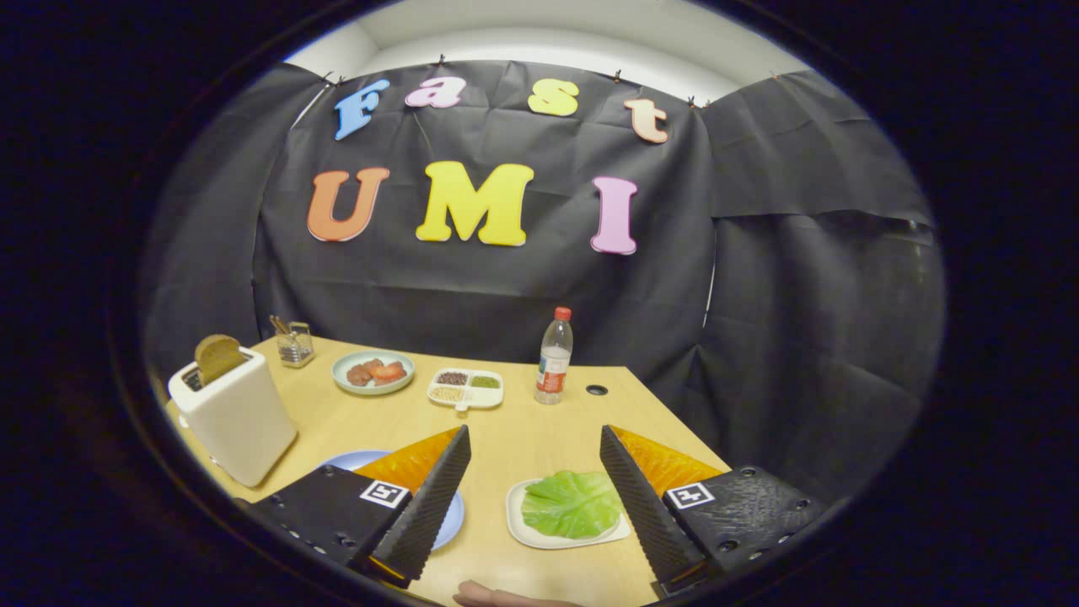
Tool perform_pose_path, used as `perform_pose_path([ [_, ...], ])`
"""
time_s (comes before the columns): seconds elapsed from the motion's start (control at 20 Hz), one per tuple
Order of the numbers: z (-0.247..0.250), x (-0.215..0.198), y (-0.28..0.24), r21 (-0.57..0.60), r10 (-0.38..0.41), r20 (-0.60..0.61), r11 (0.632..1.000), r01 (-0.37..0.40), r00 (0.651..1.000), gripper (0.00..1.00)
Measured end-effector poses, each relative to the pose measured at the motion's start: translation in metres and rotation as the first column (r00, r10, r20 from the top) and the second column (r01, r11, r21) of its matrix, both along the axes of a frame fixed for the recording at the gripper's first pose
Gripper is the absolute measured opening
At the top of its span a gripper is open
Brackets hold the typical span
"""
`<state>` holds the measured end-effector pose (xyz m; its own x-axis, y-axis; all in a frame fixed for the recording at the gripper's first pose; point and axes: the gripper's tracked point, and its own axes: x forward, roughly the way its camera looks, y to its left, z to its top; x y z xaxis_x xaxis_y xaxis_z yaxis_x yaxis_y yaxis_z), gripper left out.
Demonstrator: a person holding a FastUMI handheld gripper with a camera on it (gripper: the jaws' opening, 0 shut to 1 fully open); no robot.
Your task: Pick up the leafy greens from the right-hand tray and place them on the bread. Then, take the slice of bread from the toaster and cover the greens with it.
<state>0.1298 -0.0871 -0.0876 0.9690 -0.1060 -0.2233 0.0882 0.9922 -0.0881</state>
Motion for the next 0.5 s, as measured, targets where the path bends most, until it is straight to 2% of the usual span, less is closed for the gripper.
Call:
perform_pose_path([
  [0.15,-0.042,0.030,-0.029,0.009,-0.018,-0.098,1.000,0.019,0.995,0.95],
  [0.3,-0.075,0.057,-0.067,-0.051,-0.082,-0.157,0.996,0.075,0.984,0.95],
  [0.5,-0.117,0.074,-0.103,-0.075,-0.129,-0.265,0.991,0.113,0.956,0.95],
])
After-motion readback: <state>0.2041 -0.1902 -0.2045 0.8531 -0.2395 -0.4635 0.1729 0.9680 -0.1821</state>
